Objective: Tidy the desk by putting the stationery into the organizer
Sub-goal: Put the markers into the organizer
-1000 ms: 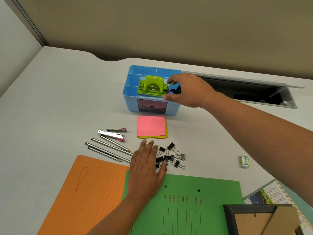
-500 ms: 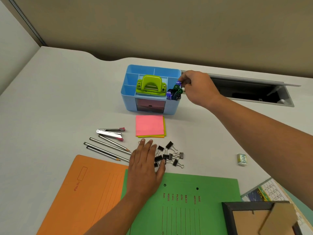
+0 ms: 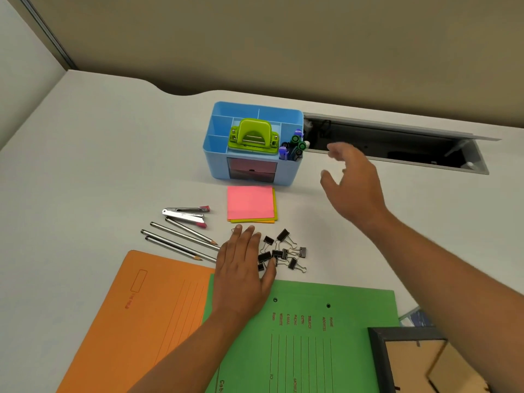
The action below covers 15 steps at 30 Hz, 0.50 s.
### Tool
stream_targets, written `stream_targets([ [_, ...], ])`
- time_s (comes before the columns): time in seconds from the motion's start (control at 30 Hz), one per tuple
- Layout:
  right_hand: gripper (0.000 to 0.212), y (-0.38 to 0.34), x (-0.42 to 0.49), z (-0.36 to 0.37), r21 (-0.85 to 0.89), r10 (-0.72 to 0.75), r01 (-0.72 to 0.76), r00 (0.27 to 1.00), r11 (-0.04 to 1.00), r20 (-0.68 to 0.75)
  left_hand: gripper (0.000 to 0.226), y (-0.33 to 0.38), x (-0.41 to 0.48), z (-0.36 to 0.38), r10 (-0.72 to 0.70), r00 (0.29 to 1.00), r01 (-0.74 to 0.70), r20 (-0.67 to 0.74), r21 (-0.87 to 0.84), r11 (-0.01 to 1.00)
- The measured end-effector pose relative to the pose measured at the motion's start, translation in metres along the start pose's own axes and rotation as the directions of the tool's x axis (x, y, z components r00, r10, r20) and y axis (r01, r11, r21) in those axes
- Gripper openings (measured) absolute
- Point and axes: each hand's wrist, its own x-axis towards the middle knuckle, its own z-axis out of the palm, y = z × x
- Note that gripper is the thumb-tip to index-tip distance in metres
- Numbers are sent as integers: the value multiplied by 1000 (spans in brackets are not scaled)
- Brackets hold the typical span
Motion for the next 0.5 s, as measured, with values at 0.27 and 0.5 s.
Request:
stream_targets([
  [0.27, 52, 16, -129, 15, -79, 135, -126, 982, 989, 135, 53, 2, -2, -4, 10, 1000, -11, -17, -14, 1000],
  [0.5, 66, 21, -192, 31, -237, 82, -14, 957, 972, 280, 64, -7, -25, -11, -61, 998, 61, -25, -13, 998],
])
